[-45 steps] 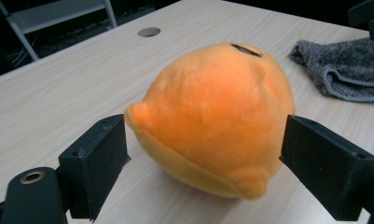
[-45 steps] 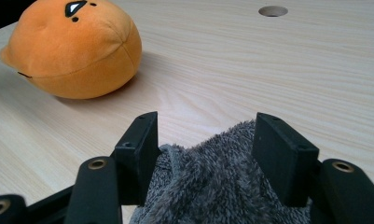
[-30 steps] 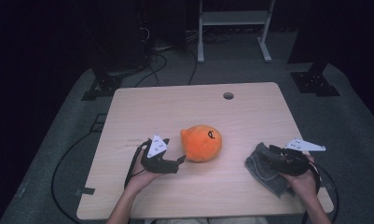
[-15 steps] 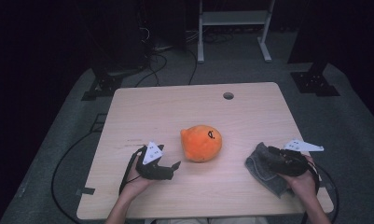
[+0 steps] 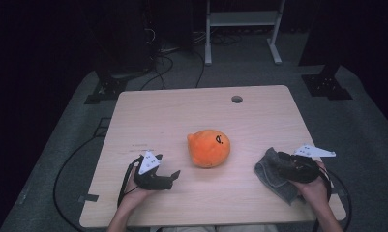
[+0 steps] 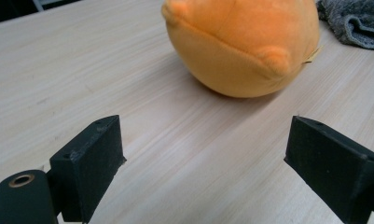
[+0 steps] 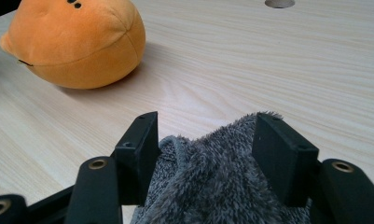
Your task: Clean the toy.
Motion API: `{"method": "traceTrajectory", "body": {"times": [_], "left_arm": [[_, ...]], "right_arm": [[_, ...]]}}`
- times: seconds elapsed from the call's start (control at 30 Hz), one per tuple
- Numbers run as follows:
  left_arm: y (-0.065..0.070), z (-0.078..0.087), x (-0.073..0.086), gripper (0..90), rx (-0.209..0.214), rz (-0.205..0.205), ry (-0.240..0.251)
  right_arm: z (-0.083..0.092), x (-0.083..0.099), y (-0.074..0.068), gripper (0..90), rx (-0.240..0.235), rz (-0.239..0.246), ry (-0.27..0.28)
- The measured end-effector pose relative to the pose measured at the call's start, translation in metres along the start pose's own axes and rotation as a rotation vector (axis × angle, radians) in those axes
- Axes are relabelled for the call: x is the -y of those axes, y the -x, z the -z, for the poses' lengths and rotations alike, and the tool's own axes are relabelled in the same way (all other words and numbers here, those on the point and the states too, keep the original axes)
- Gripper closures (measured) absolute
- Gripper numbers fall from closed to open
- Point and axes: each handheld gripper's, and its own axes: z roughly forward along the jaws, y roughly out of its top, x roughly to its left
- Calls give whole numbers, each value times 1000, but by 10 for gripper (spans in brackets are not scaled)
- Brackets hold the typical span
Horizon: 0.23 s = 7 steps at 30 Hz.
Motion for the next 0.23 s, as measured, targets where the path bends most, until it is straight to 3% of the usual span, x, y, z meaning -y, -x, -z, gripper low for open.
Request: {"method": "traceTrajectory", "body": {"times": [0.07, 0.23], "left_arm": [[-2, -1, 3, 102, 6, 25, 5], [-2, -3, 3, 98, 3, 33, 1]], "right_arm": [[-1, 0, 0, 397, -5, 1, -2], [-1, 0, 0, 397, -17, 3, 2]]}}
